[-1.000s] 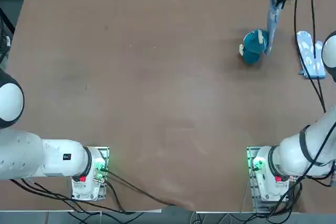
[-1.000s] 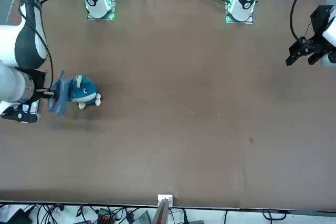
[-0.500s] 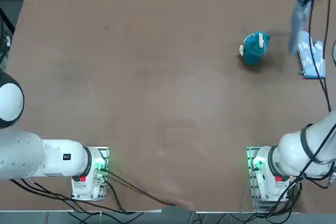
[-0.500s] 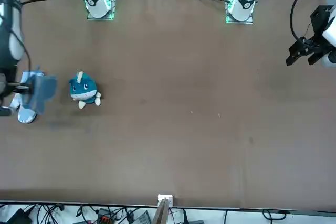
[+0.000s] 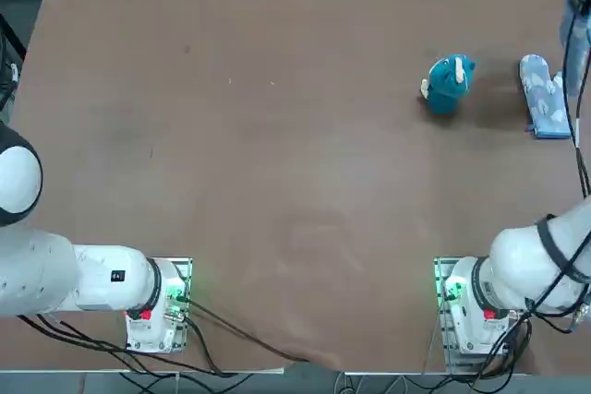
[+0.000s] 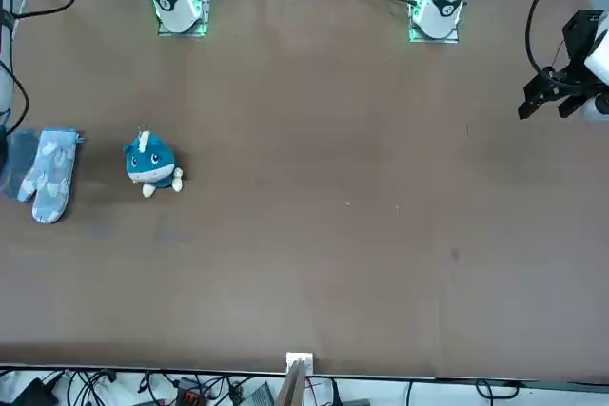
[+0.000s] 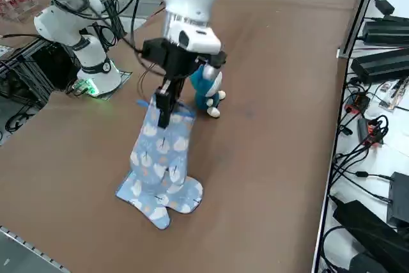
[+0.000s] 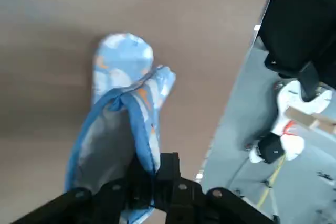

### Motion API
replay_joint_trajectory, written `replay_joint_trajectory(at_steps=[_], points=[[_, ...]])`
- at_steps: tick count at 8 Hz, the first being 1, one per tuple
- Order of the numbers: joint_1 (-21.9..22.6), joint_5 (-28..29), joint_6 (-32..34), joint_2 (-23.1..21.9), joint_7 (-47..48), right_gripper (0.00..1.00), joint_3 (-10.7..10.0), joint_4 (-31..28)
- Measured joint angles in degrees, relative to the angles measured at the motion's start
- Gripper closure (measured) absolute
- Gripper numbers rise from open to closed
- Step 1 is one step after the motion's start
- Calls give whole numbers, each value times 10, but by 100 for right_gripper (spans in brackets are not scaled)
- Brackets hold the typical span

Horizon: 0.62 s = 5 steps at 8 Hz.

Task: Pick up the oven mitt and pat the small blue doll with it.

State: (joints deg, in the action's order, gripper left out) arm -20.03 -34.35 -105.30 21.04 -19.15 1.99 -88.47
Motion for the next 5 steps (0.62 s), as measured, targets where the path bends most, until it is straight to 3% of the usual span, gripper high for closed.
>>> replay_joint_trajectory(at_steps=[5], points=[[-108,-148,-201,1,-8,95,0,-124]])
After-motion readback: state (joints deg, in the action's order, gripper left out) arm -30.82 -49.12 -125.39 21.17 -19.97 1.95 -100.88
